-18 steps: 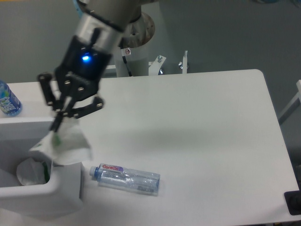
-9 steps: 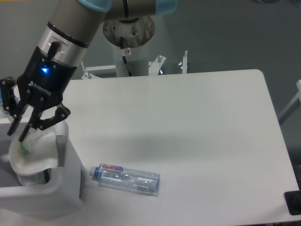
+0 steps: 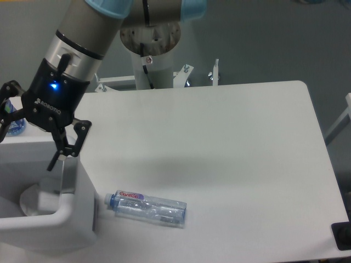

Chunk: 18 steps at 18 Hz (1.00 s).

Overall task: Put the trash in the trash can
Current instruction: 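Open the gripper to release the wrapper and rise away, then move the gripper over the clear water bottle and lower onto it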

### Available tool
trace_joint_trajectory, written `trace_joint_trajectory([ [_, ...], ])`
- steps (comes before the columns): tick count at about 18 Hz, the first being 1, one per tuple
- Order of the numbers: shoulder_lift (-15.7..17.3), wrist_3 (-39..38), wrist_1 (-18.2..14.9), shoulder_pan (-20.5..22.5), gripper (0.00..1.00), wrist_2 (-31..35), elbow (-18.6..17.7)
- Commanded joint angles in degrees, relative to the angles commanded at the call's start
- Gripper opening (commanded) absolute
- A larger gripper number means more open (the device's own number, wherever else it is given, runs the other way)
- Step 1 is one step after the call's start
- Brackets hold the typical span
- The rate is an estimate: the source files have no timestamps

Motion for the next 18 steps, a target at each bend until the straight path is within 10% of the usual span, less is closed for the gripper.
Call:
trace_joint_trajectory([
  [5,-0.8,2.3,0.0,2.5,1.00,13.0,-0.1],
  [18,-6.8,-9.7,1.3,10.4,1.00,15.4,-5.7],
])
